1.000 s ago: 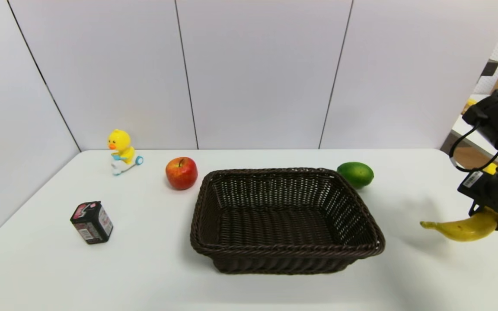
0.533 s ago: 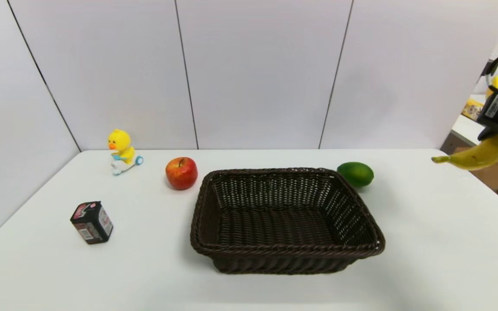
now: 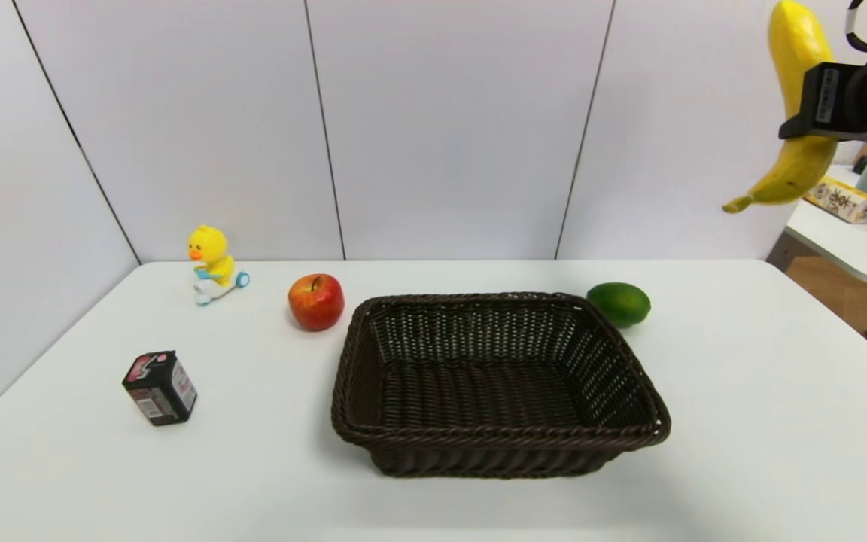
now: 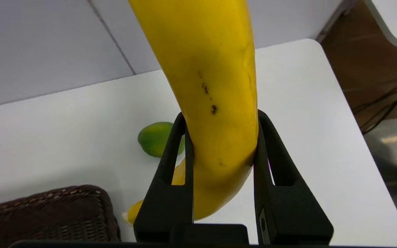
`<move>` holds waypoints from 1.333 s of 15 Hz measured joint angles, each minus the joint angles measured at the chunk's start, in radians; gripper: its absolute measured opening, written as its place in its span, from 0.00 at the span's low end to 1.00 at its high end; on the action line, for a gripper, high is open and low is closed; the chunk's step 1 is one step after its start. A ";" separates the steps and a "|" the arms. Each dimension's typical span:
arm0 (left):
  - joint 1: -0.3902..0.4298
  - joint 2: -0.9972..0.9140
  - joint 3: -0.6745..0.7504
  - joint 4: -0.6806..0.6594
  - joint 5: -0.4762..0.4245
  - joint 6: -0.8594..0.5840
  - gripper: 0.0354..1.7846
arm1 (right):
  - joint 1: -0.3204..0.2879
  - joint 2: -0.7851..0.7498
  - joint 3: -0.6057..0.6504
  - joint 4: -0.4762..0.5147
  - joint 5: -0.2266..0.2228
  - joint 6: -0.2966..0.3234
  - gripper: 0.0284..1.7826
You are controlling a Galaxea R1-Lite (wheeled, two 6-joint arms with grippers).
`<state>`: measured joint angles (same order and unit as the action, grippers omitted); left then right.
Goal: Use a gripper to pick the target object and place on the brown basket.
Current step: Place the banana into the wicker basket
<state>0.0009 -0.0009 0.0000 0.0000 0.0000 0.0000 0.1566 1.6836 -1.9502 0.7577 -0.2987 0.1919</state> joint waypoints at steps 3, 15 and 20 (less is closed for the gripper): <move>0.000 0.000 0.000 0.000 0.000 0.000 0.94 | 0.093 -0.002 0.000 -0.003 0.006 -0.010 0.25; 0.000 0.000 0.000 0.000 0.000 0.000 0.94 | 0.311 -0.061 0.163 0.005 0.111 -0.350 0.25; 0.000 0.000 0.000 0.000 0.000 0.000 0.94 | 0.389 -0.070 0.219 0.003 0.119 -0.462 0.25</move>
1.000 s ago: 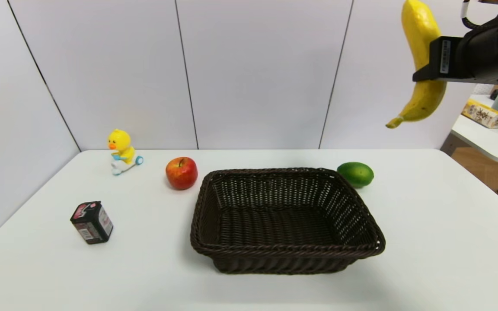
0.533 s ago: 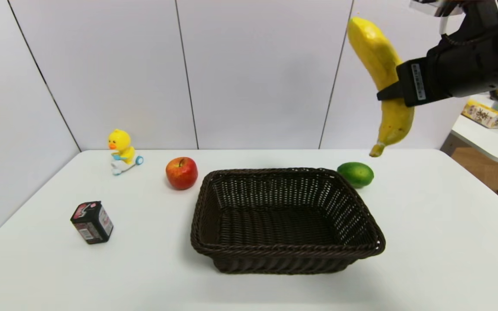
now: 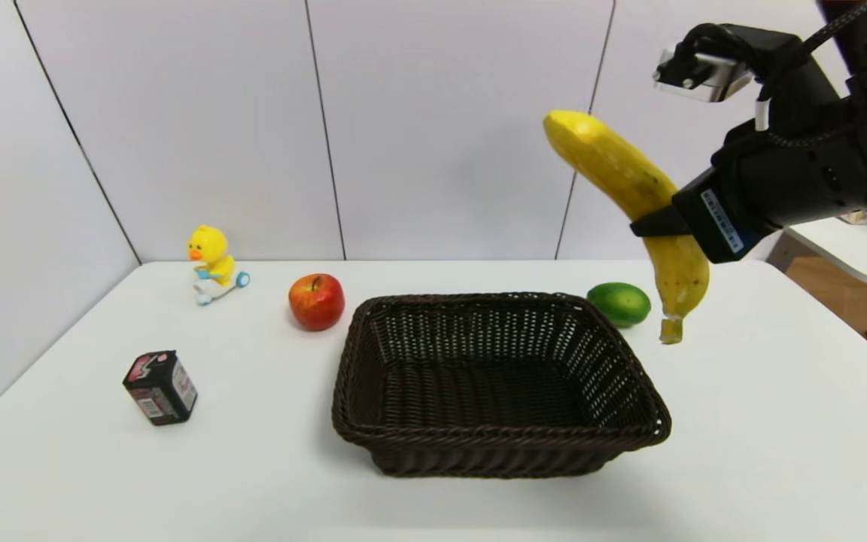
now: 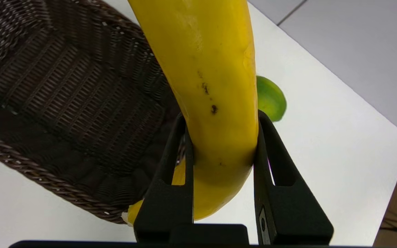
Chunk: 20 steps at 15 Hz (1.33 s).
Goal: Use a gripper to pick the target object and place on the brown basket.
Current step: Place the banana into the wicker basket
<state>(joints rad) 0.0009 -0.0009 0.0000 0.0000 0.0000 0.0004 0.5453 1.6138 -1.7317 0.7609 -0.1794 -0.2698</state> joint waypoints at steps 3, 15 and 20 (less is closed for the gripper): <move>0.000 0.000 0.000 0.000 0.000 0.000 0.94 | 0.068 0.029 0.000 -0.004 0.000 -0.050 0.25; 0.000 0.000 0.000 0.000 0.000 0.000 0.94 | 0.171 0.261 -0.076 -0.007 0.000 -0.093 0.25; 0.000 0.000 0.000 0.000 0.000 0.000 0.94 | 0.191 0.323 -0.059 0.000 0.002 -0.133 0.25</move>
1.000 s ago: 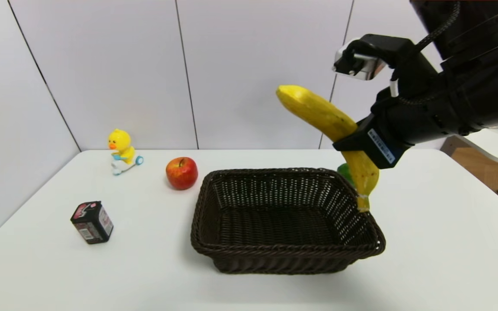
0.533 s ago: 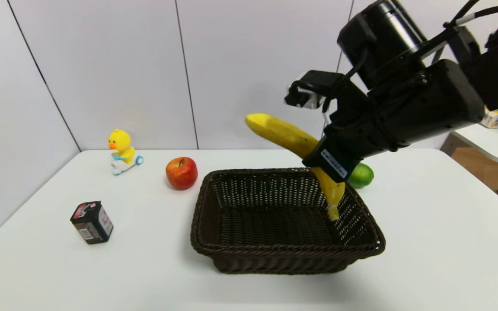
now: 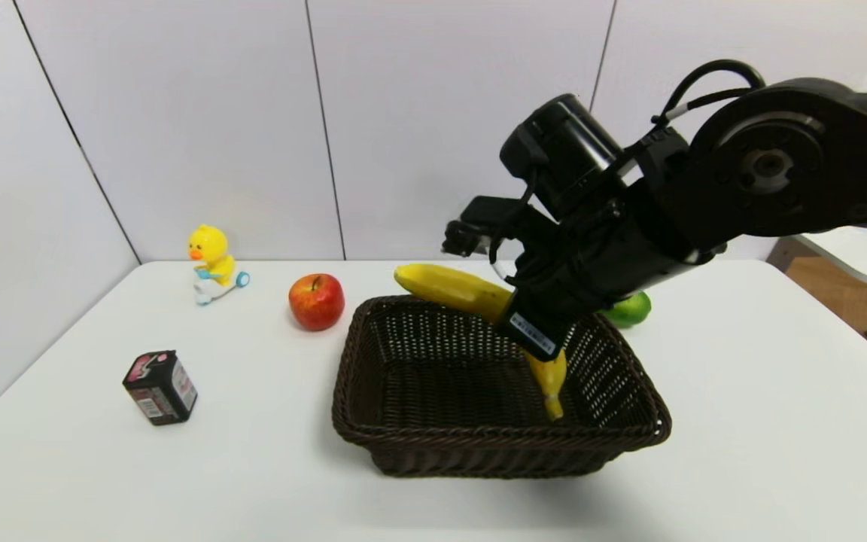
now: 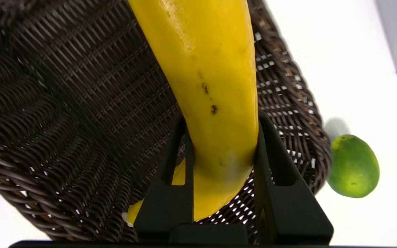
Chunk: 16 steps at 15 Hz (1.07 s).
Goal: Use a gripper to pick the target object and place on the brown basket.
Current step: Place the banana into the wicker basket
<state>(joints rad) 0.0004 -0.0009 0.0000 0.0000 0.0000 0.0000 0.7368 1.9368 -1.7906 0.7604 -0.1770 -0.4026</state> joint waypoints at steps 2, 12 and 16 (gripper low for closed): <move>0.000 0.000 0.000 0.000 0.000 0.000 0.94 | 0.004 0.014 0.011 -0.001 0.000 -0.006 0.25; 0.000 0.000 0.000 0.000 0.000 0.000 0.94 | 0.023 0.061 0.019 0.002 -0.001 -0.019 0.25; 0.000 0.000 0.000 0.000 0.000 0.000 0.94 | 0.024 0.072 0.038 0.003 -0.002 -0.020 0.27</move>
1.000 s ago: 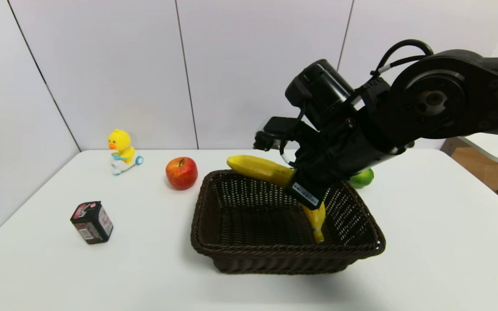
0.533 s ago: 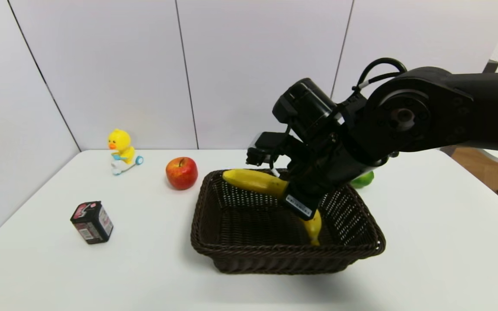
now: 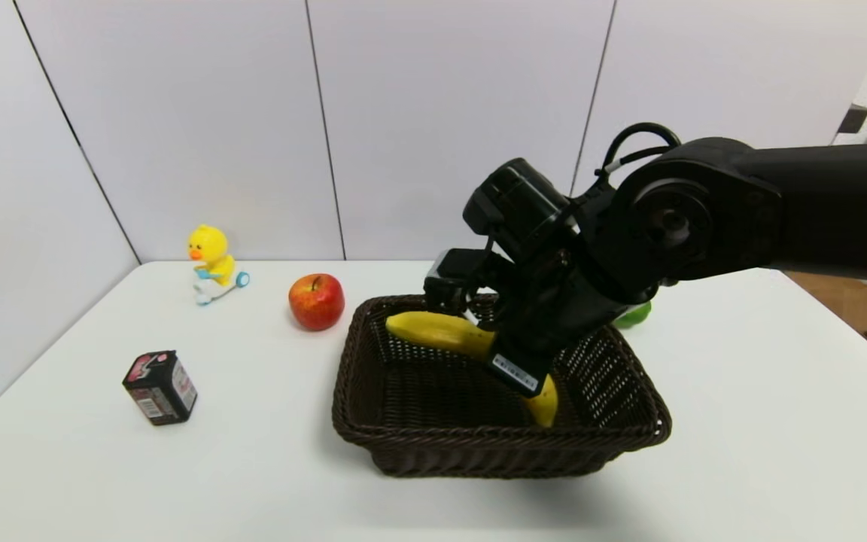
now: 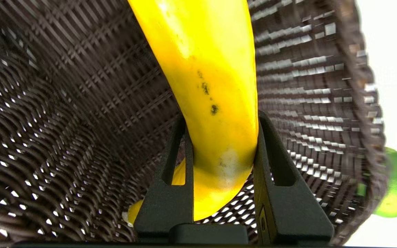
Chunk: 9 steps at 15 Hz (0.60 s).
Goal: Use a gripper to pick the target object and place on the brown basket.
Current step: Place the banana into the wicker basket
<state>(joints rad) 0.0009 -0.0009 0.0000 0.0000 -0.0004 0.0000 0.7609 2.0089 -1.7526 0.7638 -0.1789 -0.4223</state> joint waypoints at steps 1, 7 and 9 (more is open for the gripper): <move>0.000 0.000 0.000 0.000 0.000 0.000 0.94 | -0.001 0.002 0.008 -0.001 -0.001 0.000 0.36; 0.000 0.000 0.000 0.000 0.000 0.000 0.94 | -0.005 0.020 0.010 -0.004 -0.007 0.006 0.68; 0.000 0.000 0.000 0.000 0.000 0.000 0.94 | -0.008 0.020 0.006 -0.005 -0.007 0.006 0.74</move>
<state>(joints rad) 0.0009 -0.0009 0.0000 0.0000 0.0000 0.0000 0.7532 2.0291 -1.7464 0.7589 -0.1855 -0.4166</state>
